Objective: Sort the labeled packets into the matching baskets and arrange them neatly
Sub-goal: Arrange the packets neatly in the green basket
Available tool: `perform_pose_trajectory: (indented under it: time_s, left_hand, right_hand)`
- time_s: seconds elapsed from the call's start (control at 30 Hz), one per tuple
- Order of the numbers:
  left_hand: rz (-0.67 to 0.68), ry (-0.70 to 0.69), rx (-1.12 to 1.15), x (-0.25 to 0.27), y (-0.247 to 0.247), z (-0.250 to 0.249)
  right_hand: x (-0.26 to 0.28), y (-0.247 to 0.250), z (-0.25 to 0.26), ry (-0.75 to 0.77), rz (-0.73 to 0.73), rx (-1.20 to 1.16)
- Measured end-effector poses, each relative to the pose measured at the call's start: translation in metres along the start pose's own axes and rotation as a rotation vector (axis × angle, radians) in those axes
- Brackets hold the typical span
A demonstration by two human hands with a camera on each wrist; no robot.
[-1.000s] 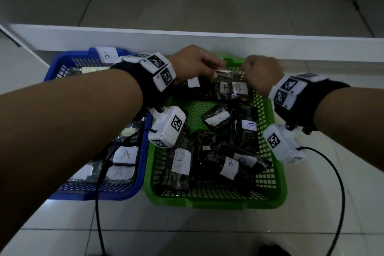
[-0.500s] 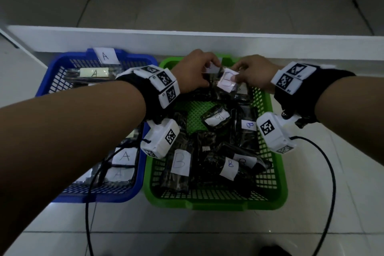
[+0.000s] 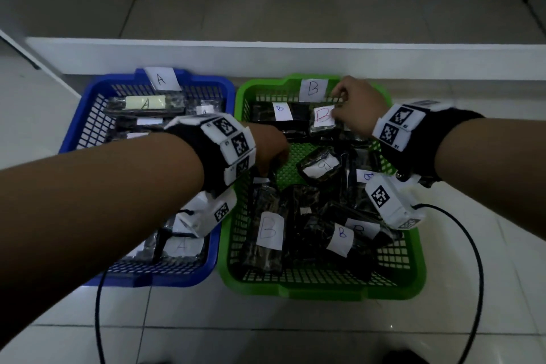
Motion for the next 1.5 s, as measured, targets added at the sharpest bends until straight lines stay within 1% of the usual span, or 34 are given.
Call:
perform_pose_trajectory:
  time_s: [0.03, 0.1, 0.2, 0.33, 0.43, 0.5, 0.6, 0.67, 0.7, 0.73, 0.77, 0.87, 1.03, 1.1, 1.2, 1.3, 1.33, 1.43, 1.5]
  left_hand:
    - [-0.01, 0.002, -0.024, -0.003, -0.007, 0.001]
    - [-0.081, 0.017, -0.073, -0.002, -0.014, 0.006]
    - [-0.141, 0.008, -0.133, 0.001, -0.019, 0.008]
    - [-0.15, -0.006, -0.17, 0.002, -0.019, 0.006]
    - [-0.144, 0.014, -0.19, 0.001, -0.014, 0.004]
    - [-0.152, 0.012, -0.165, 0.002, -0.009, 0.003]
    - [-0.12, 0.012, -0.059, 0.004, -0.001, 0.005]
    - [-0.077, 0.014, 0.035, 0.005, 0.005, 0.007]
    - [-0.048, 0.02, 0.086, 0.007, 0.008, 0.009]
    - [-0.025, 0.032, 0.149, 0.008, 0.011, 0.012]
    - [-0.012, 0.054, 0.219, 0.01, 0.015, 0.016]
    - [-0.002, 0.115, 0.397, 0.014, 0.029, 0.028]
    - [-0.132, 0.193, 0.735, 0.026, 0.054, 0.052]
    - [-0.136, 0.224, 0.771, 0.031, 0.055, 0.059]
    - [-0.1, 0.251, 0.785, 0.034, 0.048, 0.064]
    - [-0.096, 0.265, 0.816, 0.034, 0.043, 0.065]
    - [-0.093, 0.265, 0.826, 0.033, 0.042, 0.064]
    - [-0.064, 0.265, 0.857, 0.034, 0.043, 0.061]
    - [-0.036, 0.267, 0.841, 0.034, 0.043, 0.062]
  right_hand:
    - [0.002, -0.005, 0.003, 0.021, 0.029, 0.045]
    - [0.005, -0.014, 0.007, 0.076, 0.093, 0.132]
    - [0.008, -0.015, 0.006, 0.097, 0.081, 0.13]
    - [0.009, -0.021, 0.002, 0.119, 0.162, 0.154]
    - [0.009, -0.019, 0.005, 0.151, 0.147, 0.249]
    - [0.009, -0.02, 0.007, 0.156, 0.155, 0.316]
    - [0.01, -0.022, 0.008, 0.159, 0.164, 0.42]
    - [0.013, -0.018, 0.011, 0.166, 0.117, 0.469]
    - [0.015, -0.014, 0.015, 0.183, 0.074, 0.451]
    - [0.017, -0.011, 0.02, 0.212, 0.039, 0.401]
    - [0.02, -0.009, 0.026, 0.239, 0.035, 0.325]
    - [0.027, -0.016, 0.041, 0.267, 0.123, 0.125]
    - [0.04, -0.024, 0.056, 0.265, 0.215, 0.005]
    - [0.041, -0.033, 0.055, 0.227, 0.298, -0.048]
    - [0.043, -0.044, 0.05, 0.167, 0.424, -0.086]
    - [0.048, -0.051, 0.048, 0.135, 0.514, -0.115]
    - [0.049, -0.054, 0.047, 0.139, 0.53, -0.097]
    - [0.05, -0.059, 0.044, 0.169, 0.55, 0.103]
    - [0.05, -0.059, 0.044, 0.188, 0.548, 0.173]
Point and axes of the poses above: each hand's wrist, its own x-axis away from the middle knuckle, its own y-axis out of the back of the hand, z = x × y, the point moved 8 cm from there along -x, towards the middle knuckle, and after that the axes turned 4 degrees about y, right-handed, at the moved point
